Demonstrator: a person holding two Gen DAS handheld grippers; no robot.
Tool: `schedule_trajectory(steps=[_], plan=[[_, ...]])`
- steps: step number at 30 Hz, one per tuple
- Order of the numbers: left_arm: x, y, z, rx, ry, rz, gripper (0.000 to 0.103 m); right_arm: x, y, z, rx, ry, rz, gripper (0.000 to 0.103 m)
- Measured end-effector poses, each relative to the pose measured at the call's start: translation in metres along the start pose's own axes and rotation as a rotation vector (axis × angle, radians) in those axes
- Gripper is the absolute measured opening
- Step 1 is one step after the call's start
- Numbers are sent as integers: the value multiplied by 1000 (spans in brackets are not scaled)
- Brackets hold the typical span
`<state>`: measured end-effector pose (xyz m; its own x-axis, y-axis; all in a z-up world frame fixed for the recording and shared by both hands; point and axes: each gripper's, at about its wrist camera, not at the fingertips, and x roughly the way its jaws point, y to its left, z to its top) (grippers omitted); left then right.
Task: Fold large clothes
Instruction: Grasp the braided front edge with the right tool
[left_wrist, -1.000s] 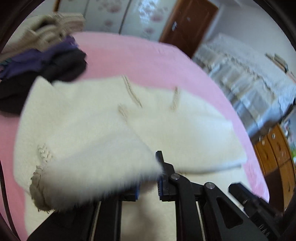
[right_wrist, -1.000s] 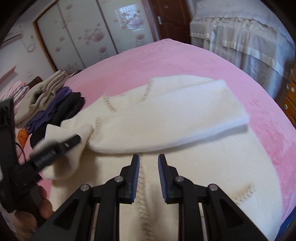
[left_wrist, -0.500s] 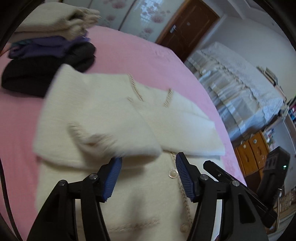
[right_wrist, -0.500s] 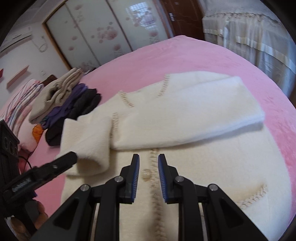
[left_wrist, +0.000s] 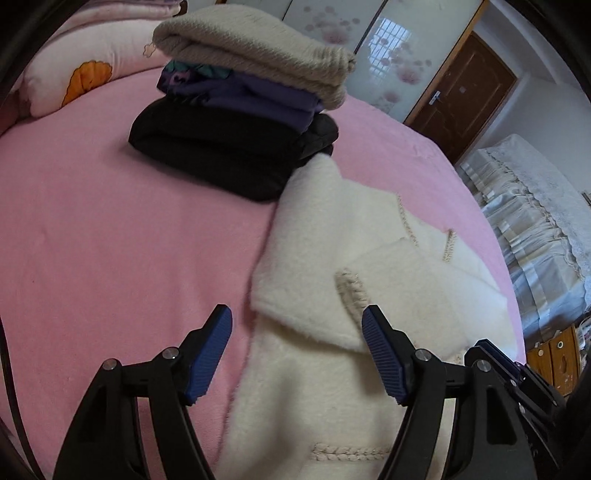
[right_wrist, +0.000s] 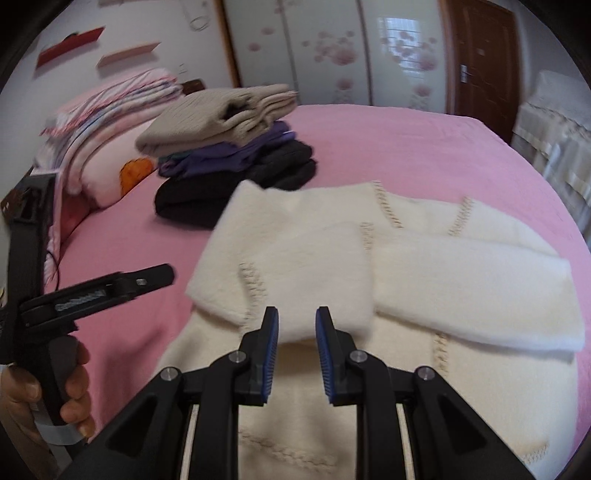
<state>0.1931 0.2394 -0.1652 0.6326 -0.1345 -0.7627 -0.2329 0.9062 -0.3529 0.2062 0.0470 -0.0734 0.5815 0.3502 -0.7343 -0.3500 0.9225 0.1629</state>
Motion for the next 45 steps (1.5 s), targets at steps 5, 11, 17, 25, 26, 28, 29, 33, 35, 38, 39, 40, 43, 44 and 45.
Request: schedule_trajectory(steps=[5,11,17,25,26,28,29,33,35,38,39,40,43,44,45], plan=[[14,7,-9,11,56,16,72,13,40,-6,-169,13,-24,24],[20,20,-17,2,81,2,72,15,76,-29,-427,-19,-170,31],[24,36,-20,-31,102,-3,72,41,90,-48,-616,-21,-381,31],[30,48,-18,-62,118,15,71,88,105,-53,-845,37,-555,31],[30,50,-18,-69,118,4,71,88,106,-53,-858,48,-557,31],[29,53,-19,-74,116,11,71,80,109,-54,-870,38,-536,34],[29,55,-20,-72,115,15,71,73,109,-54,-866,25,-516,35],[31,58,-22,-74,121,22,71,62,108,-65,-910,6,-514,38],[32,58,-22,-75,123,25,71,63,107,-72,-936,10,-527,38],[31,56,-21,-74,118,25,71,70,103,-81,-967,24,-554,38],[31,55,-20,-72,116,25,71,72,102,-83,-981,24,-566,38],[33,55,-18,-71,115,27,71,75,102,-84,-998,22,-572,38],[32,56,-15,-75,110,31,71,81,102,-90,-1056,2,-596,38],[32,57,-14,-79,108,32,71,84,102,-92,-1082,-5,-607,38],[32,58,-13,-83,106,33,71,87,102,-92,-1098,-9,-617,37]])
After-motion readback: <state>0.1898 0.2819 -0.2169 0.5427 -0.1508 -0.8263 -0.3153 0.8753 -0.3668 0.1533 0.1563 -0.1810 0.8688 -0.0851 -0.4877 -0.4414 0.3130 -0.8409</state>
